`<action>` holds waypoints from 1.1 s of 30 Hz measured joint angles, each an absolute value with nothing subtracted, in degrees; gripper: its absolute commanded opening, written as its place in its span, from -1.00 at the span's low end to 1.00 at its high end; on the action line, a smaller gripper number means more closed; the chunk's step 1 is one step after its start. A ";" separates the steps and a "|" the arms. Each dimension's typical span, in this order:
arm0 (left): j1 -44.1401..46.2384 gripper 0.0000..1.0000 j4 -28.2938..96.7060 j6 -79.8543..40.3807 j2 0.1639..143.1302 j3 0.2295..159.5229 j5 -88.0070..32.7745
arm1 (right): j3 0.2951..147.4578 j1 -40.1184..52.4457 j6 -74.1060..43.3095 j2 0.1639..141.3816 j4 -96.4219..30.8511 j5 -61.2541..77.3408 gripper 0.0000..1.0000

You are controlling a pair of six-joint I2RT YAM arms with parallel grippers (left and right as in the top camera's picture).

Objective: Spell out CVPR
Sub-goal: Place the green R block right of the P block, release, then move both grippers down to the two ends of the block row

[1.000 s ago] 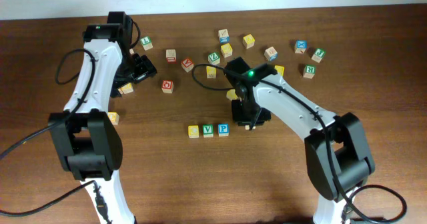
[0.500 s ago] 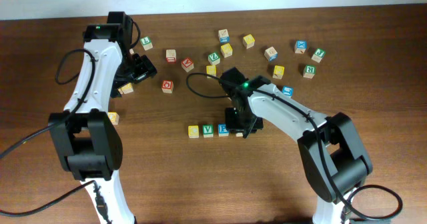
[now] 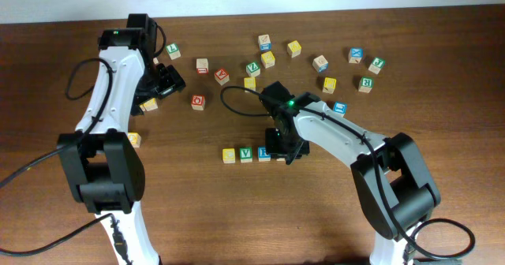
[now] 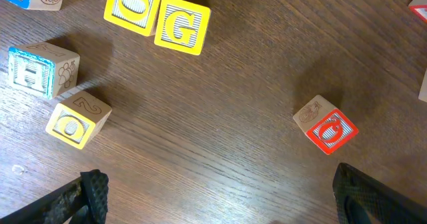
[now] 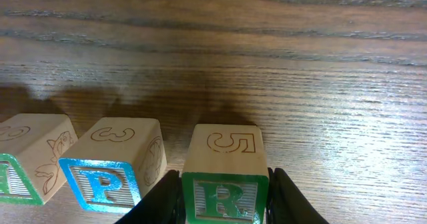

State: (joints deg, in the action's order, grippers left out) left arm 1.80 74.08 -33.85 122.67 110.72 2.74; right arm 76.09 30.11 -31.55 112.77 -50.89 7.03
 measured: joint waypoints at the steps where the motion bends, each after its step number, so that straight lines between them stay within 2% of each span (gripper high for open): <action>1: 1.80 0.98 74.08 -33.85 122.67 110.72 2.74 | 76.09 30.11 -31.53 112.77 -50.78 7.03 -0.42; 6: 1.80 0.98 74.08 -33.85 122.67 110.72 2.74 | 76.09 30.22 -31.48 112.77 -50.65 7.03 -0.40; 10: 1.80 0.98 74.08 -33.85 122.67 110.72 2.74 | 76.09 31.11 -31.55 112.77 -50.65 6.98 -0.24; 14: 1.80 0.98 74.08 -33.85 122.67 110.72 2.74 | 76.09 31.11 -31.53 112.77 -50.68 6.98 -0.21; 19: 1.80 0.98 74.06 -33.85 122.67 110.72 2.74 | 78.30 31.11 -30.98 112.77 -55.33 5.61 -0.23; 21: 1.80 0.98 74.02 -33.85 122.67 110.72 2.74 | 81.78 31.05 -30.70 112.88 -59.99 3.70 -0.36; 23: 1.80 0.98 74.06 -33.87 122.67 110.72 2.76 | 85.14 30.52 -30.41 112.88 -61.91 2.81 -0.37; 27: 1.80 0.98 74.08 -33.87 122.67 110.72 2.74 | 92.38 24.73 -28.38 108.75 -68.23 2.31 -0.31; 28: 1.80 0.98 74.08 -33.85 122.67 110.72 2.74 | 93.36 20.91 -27.46 105.43 -69.82 0.93 -0.53; 29: 1.80 0.98 74.08 -33.85 122.67 110.72 2.74 | 93.69 15.49 -25.71 104.18 -70.54 -1.06 -0.53; 30: 1.80 0.98 74.08 -33.85 122.67 110.72 2.72 | 93.12 12.62 -23.73 104.18 -71.90 -0.95 -0.37; 33: 1.80 0.98 72.69 -33.85 122.67 110.69 1.74 | 89.38 7.68 -21.87 104.12 -71.31 -1.76 -0.31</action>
